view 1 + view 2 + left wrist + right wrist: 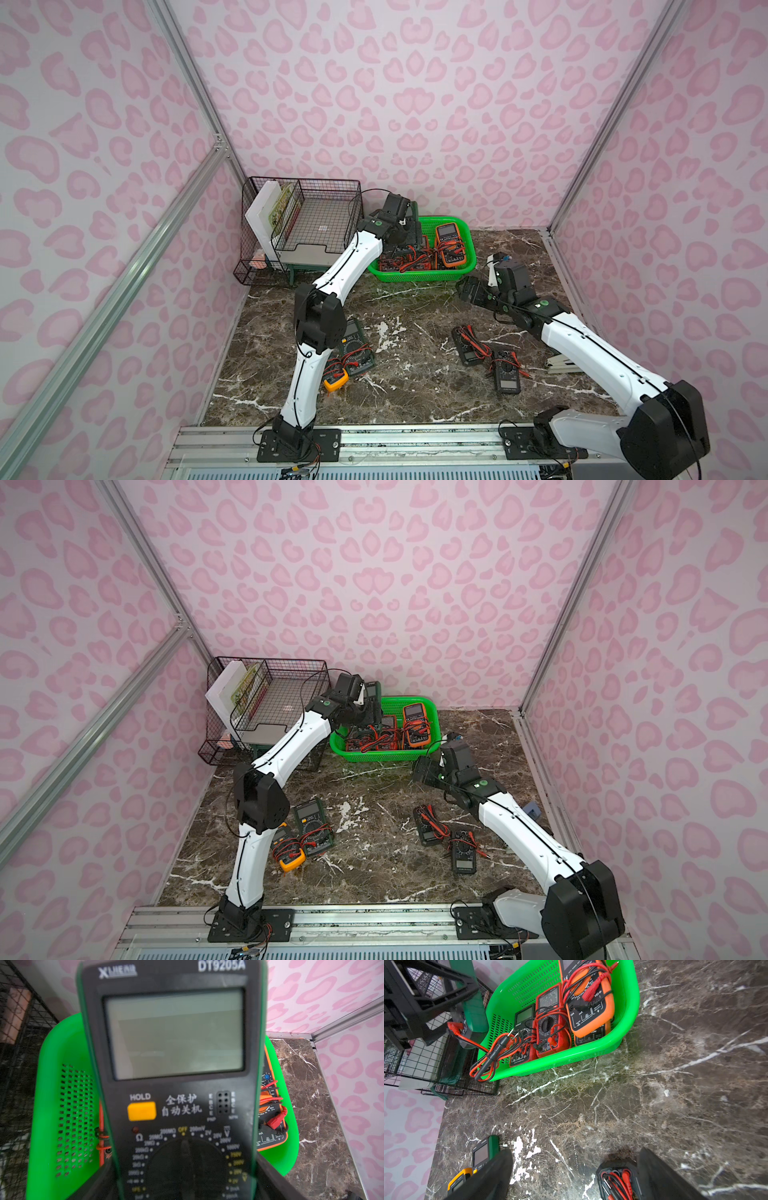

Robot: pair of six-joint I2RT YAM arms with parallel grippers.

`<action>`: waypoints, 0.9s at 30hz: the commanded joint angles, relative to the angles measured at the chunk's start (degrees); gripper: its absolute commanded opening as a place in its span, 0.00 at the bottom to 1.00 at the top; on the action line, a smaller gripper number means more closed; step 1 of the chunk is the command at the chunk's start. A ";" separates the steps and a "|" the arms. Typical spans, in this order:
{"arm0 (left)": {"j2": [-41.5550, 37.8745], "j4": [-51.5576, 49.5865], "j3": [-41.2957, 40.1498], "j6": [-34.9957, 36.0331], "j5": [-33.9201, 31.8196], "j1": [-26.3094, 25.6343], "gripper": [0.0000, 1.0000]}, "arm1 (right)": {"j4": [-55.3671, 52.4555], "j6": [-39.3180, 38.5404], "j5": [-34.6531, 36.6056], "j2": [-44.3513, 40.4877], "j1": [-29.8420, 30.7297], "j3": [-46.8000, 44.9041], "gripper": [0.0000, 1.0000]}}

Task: Put the multimeter into the basket
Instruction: Place the multimeter in the basket.

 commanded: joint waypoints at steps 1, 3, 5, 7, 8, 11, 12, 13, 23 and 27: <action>1.58 5.36 1.67 1.91 0.28 0.11 0.00 | -2.19 -0.48 1.11 -0.27 -0.16 0.51 0.99; 2.88 6.38 2.34 2.76 0.58 0.19 0.00 | -2.47 -0.37 1.06 -0.27 -0.26 0.43 0.99; 3.83 8.47 2.44 3.67 1.44 0.19 0.00 | -2.72 -0.26 1.11 -0.20 -0.25 0.49 0.99; 4.75 10.00 2.57 4.12 1.60 0.19 0.00 | -2.85 -0.13 1.05 -0.02 -0.30 0.47 0.99; 5.19 10.62 2.68 4.22 1.62 0.27 0.00 | -2.93 -0.06 1.10 0.05 -0.24 0.57 0.99; 6.95 10.84 4.22 4.31 1.75 0.28 0.00 | -3.03 0.03 0.97 0.21 -0.27 0.64 0.99; 7.47 10.64 4.66 4.31 1.89 0.33 0.00 | -3.02 0.14 1.01 0.25 -0.27 0.61 0.99; 8.00 10.54 5.09 4.39 2.03 0.28 0.00 | -2.94 0.12 0.99 0.32 -0.26 0.60 0.99; 10.32 9.68 5.34 4.63 2.55 0.28 0.00 | -2.41 -0.06 0.07 2.32 -0.46 0.37 0.99; 11.14 9.48 5.24 3.29 2.96 0.19 0.00 | -2.50 -0.17 -0.34 2.80 -0.61 0.46 0.99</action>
